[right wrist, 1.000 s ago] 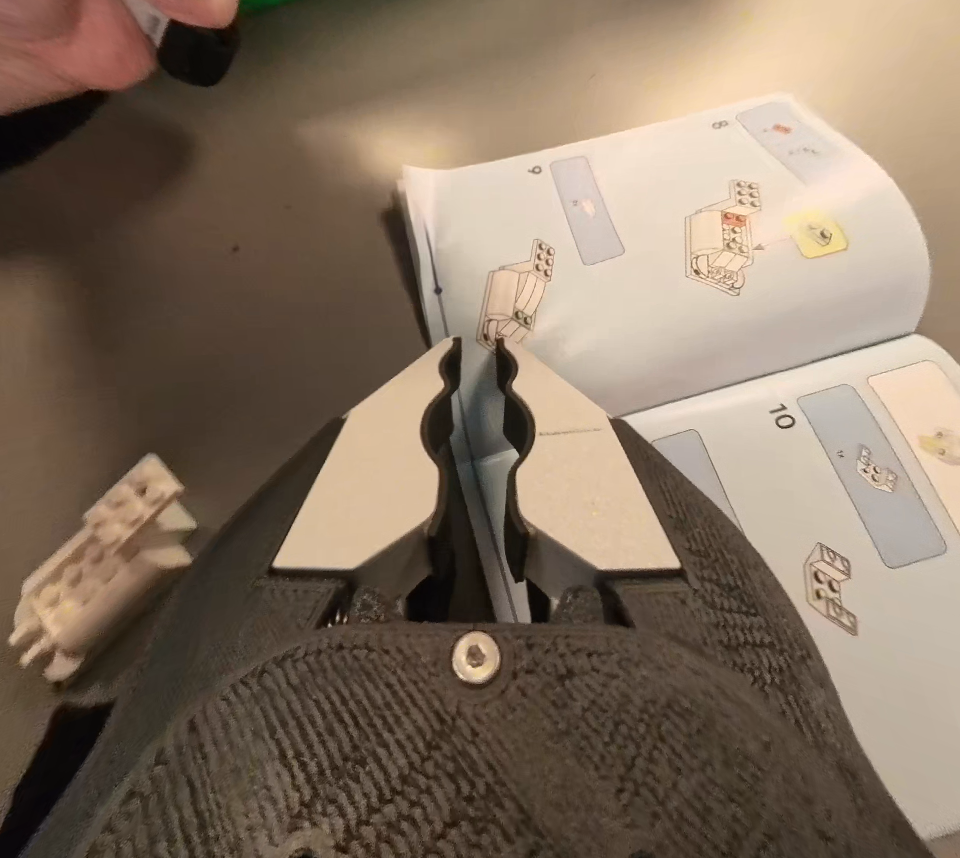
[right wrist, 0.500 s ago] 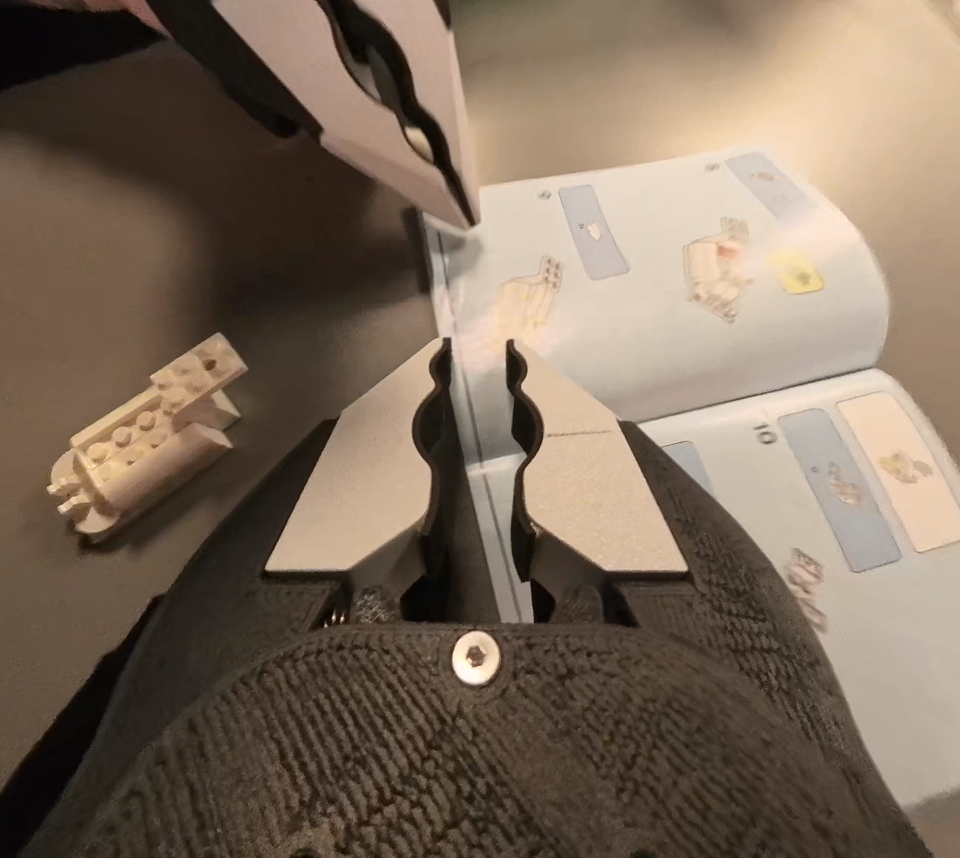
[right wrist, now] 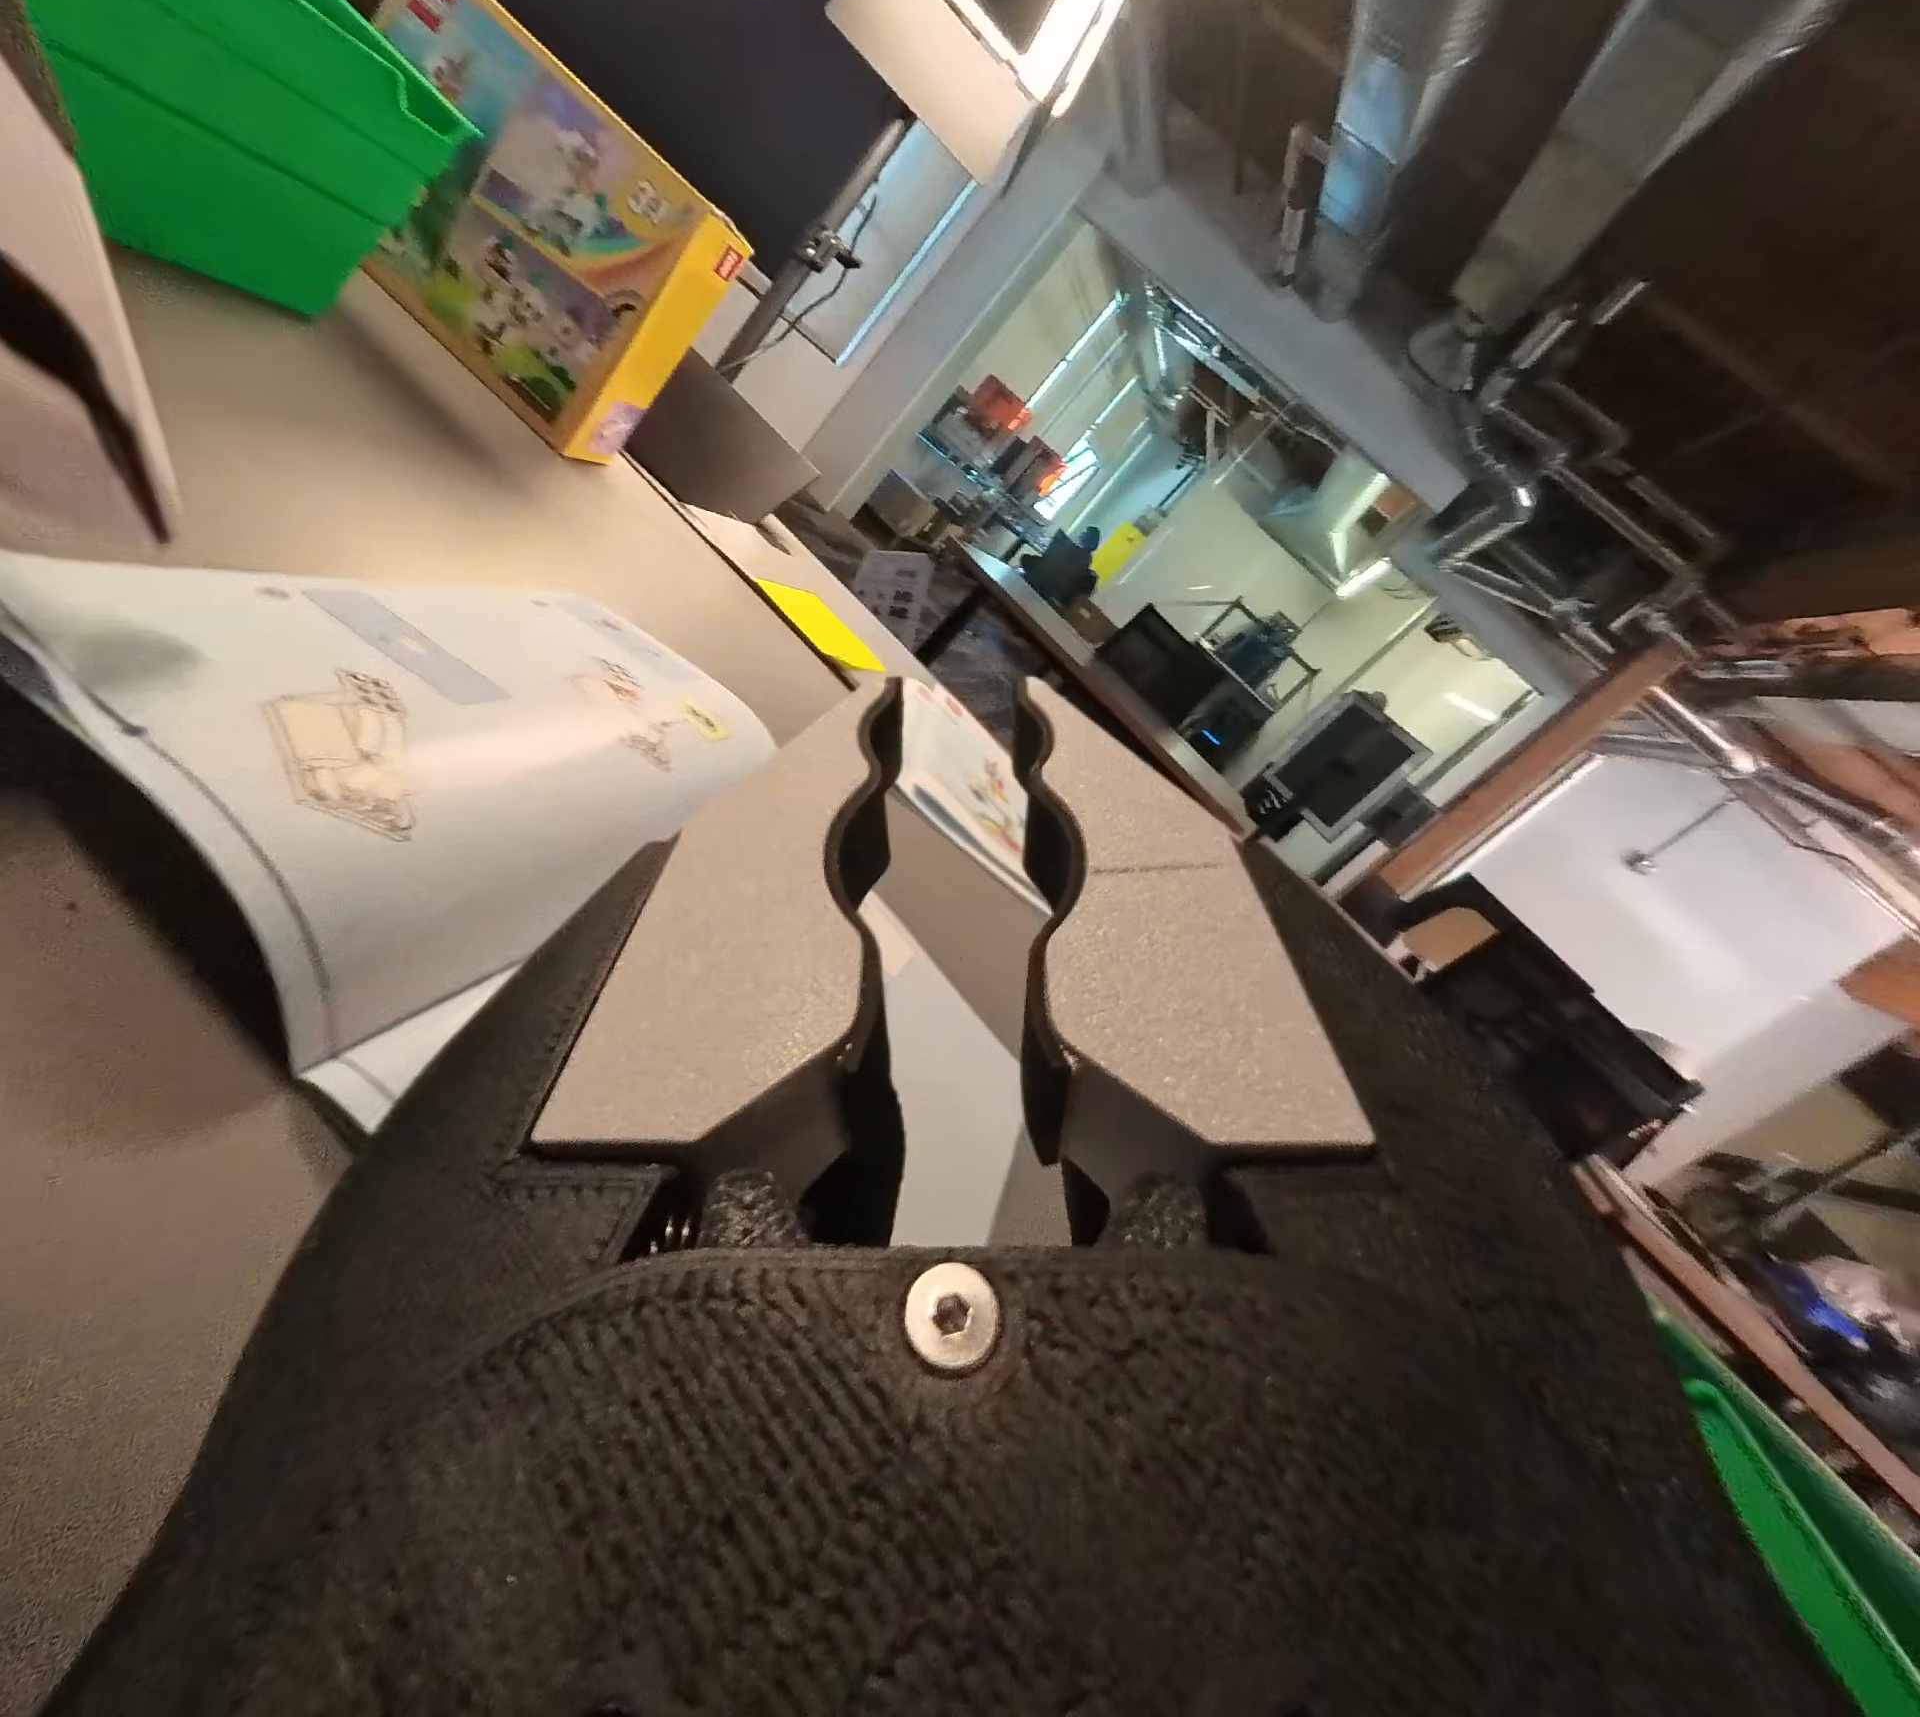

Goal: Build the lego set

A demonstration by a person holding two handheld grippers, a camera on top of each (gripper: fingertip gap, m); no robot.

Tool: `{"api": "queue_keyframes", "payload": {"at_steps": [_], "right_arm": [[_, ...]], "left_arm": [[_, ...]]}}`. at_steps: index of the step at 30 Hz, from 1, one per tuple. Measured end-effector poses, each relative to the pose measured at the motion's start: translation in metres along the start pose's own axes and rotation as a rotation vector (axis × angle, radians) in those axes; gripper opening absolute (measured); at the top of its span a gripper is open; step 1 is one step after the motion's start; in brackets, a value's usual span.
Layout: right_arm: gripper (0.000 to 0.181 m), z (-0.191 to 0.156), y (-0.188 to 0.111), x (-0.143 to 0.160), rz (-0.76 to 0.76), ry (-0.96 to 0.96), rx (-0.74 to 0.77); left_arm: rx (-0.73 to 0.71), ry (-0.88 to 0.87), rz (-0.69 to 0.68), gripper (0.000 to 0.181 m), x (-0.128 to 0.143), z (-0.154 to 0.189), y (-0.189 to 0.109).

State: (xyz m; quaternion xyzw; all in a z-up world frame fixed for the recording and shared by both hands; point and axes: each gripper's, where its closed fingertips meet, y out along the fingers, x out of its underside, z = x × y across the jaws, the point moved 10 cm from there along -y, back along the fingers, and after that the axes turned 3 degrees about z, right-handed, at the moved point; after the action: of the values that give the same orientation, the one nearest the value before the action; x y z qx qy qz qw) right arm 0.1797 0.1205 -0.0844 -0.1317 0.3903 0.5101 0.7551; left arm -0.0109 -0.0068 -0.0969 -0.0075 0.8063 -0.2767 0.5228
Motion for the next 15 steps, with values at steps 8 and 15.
{"api": "queue_keyframes", "payload": {"at_steps": [8,15], "right_arm": [[0.017,0.009,0.001,0.009,-0.022,-0.032,0.034],[0.015,0.011,0.001,0.011,-0.039,-0.029,0.047]], "left_arm": [[-0.178,0.218,0.527,0.0,-0.029,0.012,-0.055],[-0.282,0.238,0.65,0.0,-0.043,0.032,-0.15]]}}
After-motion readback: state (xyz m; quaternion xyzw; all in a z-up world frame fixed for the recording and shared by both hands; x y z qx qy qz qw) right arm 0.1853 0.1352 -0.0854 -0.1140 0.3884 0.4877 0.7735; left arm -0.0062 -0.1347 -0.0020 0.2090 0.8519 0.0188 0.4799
